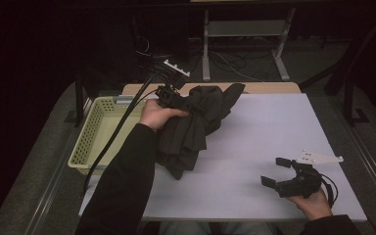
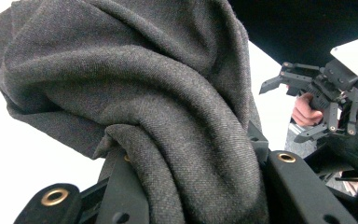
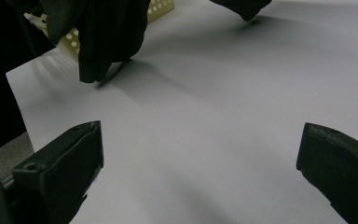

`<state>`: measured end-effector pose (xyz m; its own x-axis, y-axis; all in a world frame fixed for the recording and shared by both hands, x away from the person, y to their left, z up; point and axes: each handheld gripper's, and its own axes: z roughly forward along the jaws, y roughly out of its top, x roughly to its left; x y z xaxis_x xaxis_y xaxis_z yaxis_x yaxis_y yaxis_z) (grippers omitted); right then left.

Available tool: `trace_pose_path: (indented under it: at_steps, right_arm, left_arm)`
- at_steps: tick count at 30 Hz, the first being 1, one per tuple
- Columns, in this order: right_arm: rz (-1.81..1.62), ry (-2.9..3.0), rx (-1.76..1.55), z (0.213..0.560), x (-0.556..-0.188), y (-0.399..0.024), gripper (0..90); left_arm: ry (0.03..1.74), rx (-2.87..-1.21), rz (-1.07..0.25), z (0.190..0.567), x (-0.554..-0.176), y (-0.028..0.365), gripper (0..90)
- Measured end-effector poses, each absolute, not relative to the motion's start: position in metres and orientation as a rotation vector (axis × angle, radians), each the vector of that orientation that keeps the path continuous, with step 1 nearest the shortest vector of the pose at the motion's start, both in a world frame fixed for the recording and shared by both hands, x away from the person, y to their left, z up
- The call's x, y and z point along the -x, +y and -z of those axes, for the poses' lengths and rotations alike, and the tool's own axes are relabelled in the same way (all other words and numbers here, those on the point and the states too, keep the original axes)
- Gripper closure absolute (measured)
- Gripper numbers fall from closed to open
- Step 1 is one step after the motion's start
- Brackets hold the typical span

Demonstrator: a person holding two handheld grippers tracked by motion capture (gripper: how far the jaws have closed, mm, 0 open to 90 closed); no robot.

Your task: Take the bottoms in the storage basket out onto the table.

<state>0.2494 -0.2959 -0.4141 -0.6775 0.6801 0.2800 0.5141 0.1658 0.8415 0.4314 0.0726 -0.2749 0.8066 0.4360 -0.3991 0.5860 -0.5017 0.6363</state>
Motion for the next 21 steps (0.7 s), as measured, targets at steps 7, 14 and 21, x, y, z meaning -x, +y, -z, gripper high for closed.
trace_pose_path:
  at_steps: [7, 14, 21]
  right_arm:
    - [-1.534, 2.271, -1.177, 0.414, -0.249, -0.296, 0.0]
    - [-1.534, 2.273, -1.178, 0.414, -0.249, -0.296, 0.1]
    - [-1.532, 2.277, -1.178, 0.414, -0.249, -0.296, 0.0]
  left_arm:
    - [0.748, -2.183, 0.271, 0.288, -0.432, 0.061, 63.0]
    - [0.739, -2.183, 0.263, 0.295, -0.43, 0.053, 62.9]
    - [0.725, -2.202, 0.261, 0.305, -0.426, 0.041, 62.3]
